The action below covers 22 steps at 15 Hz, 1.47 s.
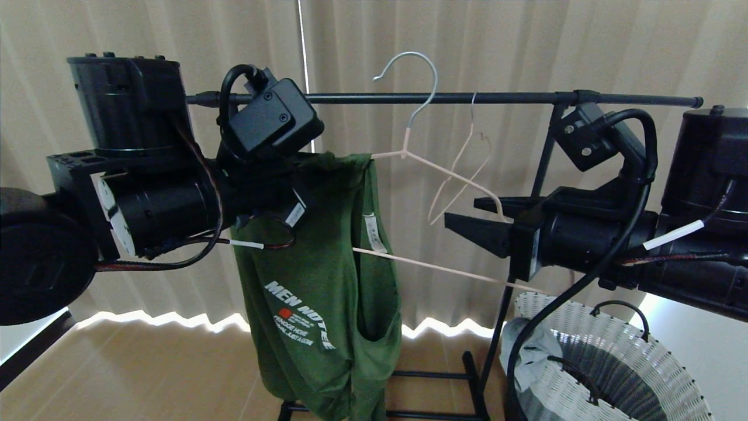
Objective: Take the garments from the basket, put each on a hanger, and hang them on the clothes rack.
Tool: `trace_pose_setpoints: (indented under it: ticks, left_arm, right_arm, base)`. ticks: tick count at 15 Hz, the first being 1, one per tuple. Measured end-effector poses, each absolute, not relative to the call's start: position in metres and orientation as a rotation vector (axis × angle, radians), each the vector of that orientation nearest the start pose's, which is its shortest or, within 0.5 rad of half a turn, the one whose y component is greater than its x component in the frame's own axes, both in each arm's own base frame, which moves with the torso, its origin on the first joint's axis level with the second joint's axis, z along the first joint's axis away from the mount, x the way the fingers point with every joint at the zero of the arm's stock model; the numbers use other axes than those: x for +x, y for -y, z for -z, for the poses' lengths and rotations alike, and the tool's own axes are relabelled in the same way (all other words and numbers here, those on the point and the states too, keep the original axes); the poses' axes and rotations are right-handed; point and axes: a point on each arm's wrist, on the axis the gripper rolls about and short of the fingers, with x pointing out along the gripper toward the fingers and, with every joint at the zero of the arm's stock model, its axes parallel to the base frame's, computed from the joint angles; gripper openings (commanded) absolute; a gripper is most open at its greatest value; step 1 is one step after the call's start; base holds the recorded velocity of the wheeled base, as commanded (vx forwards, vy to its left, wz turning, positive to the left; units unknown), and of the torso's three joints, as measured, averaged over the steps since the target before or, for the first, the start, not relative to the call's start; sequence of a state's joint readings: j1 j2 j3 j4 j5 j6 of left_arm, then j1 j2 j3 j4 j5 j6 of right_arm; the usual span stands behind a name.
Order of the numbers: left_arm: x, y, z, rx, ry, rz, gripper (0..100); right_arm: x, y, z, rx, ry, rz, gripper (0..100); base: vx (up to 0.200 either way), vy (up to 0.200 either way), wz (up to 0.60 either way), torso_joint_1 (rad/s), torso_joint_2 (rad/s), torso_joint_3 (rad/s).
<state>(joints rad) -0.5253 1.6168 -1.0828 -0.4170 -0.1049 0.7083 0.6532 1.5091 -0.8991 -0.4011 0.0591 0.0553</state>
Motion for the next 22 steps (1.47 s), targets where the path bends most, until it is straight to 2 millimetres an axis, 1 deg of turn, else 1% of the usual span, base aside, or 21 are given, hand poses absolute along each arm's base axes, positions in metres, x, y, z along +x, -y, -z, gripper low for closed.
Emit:
trace_pose_setpoints:
  ticks: [3, 5, 7, 9, 10, 12, 14, 16, 22]
  left_arm:
    - [0.269, 0.138, -0.264, 0.723, 0.054, 0.479, 0]
    - [0.272, 0.125, -0.264, 0.733, 0.002, 0.335, 0]
    - [0.273, 0.117, -0.264, 0.721, -0.045, 0.210, 0]
    - [0.273, 0.117, -0.264, 0.665, -0.048, 0.199, 0]
    - [0.271, 0.120, -0.269, 0.606, -0.025, 0.199, 0]
    - [0.268, 0.125, -0.274, 0.552, 0.010, 0.208, 0]
    - [0.263, 0.131, -0.283, 0.493, 0.054, 0.223, 0]
    - [0.257, 0.136, -0.290, 0.442, 0.077, 0.243, 0]
    - [0.245, 0.146, -0.295, 0.406, 0.099, 0.293, 0]
  right_arm:
    - [0.209, -0.159, -0.242, -0.041, -0.201, -0.691, 100]
    - [0.206, -0.154, -0.243, -0.041, -0.195, -0.682, 100]
    - [0.203, -0.152, -0.237, -0.047, -0.210, -0.683, 100]
    - [0.202, -0.152, -0.231, -0.045, -0.202, -0.691, 100]
    - [0.202, -0.156, -0.227, -0.041, -0.185, -0.705, 100]
    - [0.201, -0.164, -0.219, -0.045, -0.198, -0.729, 100]
    - [0.203, -0.175, -0.211, -0.054, -0.222, -0.757, 100]
    - [0.208, -0.187, -0.207, -0.055, -0.231, -0.775, 100]
    - [0.223, -0.217, -0.201, -0.065, -0.248, -0.787, 100]
  base:
    - [0.000, 0.000, 0.00, 0.000, 0.00, 0.000]
    - [0.000, 0.000, 0.00, 0.000, 0.00, 0.000]
    - [0.000, 0.000, 0.00, 0.000, 0.00, 0.000]
    - [0.000, 0.000, 0.00, 0.000, 0.00, 0.000]
    - [0.000, 0.000, 0.00, 0.000, 0.00, 0.000]
    - [0.000, 0.000, 0.00, 0.000, 0.00, 0.000]
    - [0.000, 0.000, 0.00, 0.000, 0.00, 0.000]
    - [0.000, 0.000, 0.00, 0.000, 0.00, 0.000]
    - [0.000, 0.000, 0.00, 0.000, 0.00, 0.000]
